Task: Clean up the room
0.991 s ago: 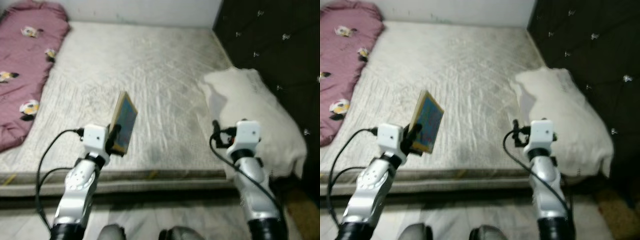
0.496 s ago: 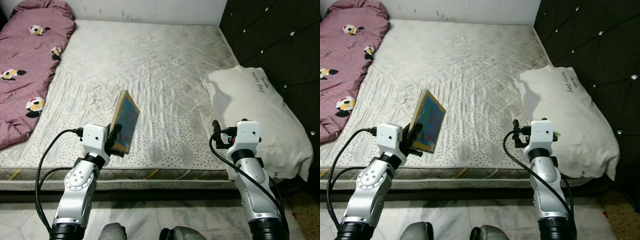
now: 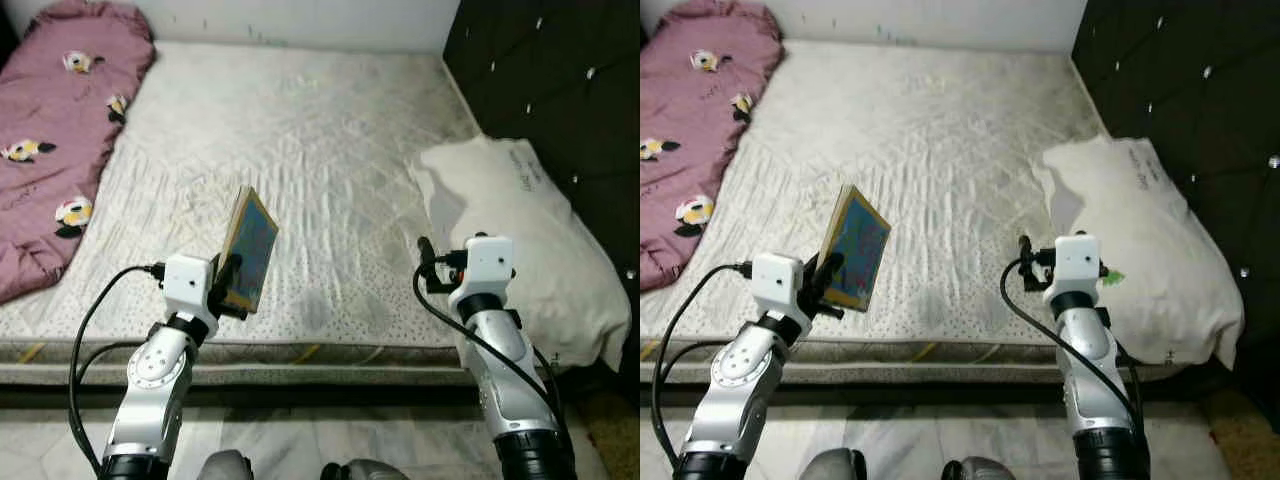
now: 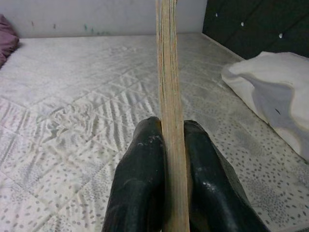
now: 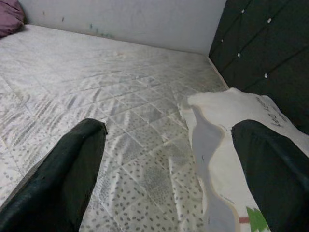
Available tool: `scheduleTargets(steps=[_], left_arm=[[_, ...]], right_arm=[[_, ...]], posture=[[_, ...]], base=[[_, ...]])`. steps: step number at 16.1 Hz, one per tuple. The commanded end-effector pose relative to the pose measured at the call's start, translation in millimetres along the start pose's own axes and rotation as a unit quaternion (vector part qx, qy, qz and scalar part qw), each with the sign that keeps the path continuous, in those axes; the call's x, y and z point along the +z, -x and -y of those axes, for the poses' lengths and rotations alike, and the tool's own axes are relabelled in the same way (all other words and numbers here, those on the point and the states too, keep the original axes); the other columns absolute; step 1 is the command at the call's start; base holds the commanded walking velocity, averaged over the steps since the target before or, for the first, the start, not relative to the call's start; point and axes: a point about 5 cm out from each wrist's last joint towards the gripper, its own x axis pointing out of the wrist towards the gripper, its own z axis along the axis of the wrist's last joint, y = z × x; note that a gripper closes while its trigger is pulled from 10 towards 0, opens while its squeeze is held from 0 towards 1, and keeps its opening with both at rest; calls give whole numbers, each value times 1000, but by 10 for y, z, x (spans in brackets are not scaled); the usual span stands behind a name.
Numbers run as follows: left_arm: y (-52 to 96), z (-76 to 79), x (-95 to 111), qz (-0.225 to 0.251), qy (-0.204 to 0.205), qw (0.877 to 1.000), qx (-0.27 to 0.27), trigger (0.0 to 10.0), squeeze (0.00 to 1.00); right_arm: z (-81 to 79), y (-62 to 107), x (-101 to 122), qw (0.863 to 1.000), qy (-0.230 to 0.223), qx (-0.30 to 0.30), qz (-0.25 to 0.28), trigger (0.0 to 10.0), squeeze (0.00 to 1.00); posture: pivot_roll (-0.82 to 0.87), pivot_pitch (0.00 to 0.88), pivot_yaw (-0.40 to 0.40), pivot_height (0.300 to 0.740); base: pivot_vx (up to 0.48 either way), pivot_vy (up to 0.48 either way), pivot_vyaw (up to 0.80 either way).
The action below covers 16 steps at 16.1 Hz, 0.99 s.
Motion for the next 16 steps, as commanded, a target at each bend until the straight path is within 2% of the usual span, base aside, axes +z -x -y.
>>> scheduleTargets(steps=[1, 9, 16], left_arm=[[-6, -17, 101, 26, -7, 1000, 1, 10000, 0], [4, -26, 85, 19, -9, 1000, 4, 10000, 0], [1, -33, 70, 12, -20, 1000, 10, 10000, 0]], right_arm=[[26, 24, -23, 1000, 4, -6, -3, 10000, 0], [26, 18, -29, 1000, 5, -7, -3, 10000, 0], [40, 30, -59, 1000, 2, -11, -8, 10000, 0]], posture=[[-20, 89, -68, 740], [-17, 93, -65, 740], [-18, 95, -63, 740]], base=[[311, 0, 0], [309, 0, 0], [0, 0, 0]])
